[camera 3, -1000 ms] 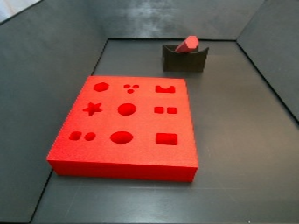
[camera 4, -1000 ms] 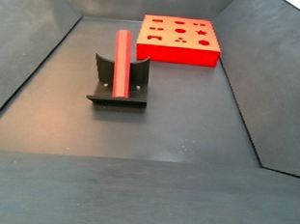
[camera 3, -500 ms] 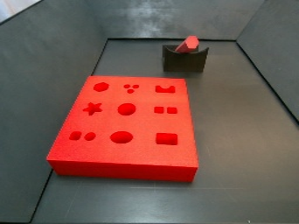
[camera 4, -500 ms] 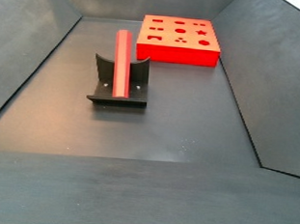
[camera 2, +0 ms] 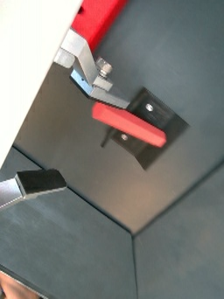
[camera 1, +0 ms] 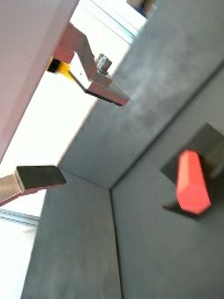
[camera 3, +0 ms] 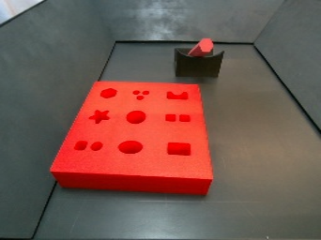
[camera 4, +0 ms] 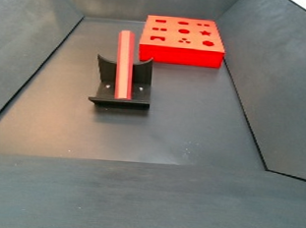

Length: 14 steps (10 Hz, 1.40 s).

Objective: Pick up the hexagon object. Move up. Place the hexagon object on the fixture. Regrasp the hexagon object. Move to above the board. Insert the hexagon object.
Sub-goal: Regrasp the hexagon object.

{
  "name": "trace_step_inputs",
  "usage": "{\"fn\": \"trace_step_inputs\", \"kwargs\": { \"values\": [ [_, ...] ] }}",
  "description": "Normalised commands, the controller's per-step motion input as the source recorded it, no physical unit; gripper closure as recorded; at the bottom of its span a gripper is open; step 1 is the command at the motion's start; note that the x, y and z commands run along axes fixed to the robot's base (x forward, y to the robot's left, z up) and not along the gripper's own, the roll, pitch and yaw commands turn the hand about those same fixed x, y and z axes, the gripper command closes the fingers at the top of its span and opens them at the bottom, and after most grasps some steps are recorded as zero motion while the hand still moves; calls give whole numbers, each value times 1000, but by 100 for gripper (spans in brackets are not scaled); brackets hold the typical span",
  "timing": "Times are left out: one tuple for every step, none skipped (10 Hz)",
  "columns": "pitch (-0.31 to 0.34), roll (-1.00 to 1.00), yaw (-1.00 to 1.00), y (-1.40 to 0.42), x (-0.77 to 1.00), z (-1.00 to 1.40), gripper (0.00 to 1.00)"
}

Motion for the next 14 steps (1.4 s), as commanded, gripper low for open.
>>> {"fn": "trace_step_inputs", "kwargs": {
  "values": [
    [200, 1000, 161, -49, 100, -5, 0],
    [203, 880, 204, -46, 102, -7, 0],
    [187, 753, 214, -52, 104, -8, 0],
    [150, 504, 228, -53, 108, -10, 0],
    [120, 339, 234, -46, 105, -4, 0],
    [70, 209, 231, -39, 95, 3, 0],
    [43, 184, 227, -42, 90, -1, 0],
    [8, 165, 210, -47, 81, -9, 0],
    [11, 177, 193, 45, 33, -1000, 0],
    [-2, 173, 167, 45, 38, -1000, 0],
    [-28, 165, 150, 43, 45, -1000, 0],
    [-68, 126, 121, 36, 56, -1000, 0],
    [-90, 96, 90, 36, 66, -1000, 0],
    [-99, 83, 63, 32, 74, -1000, 0]
  ]
}}
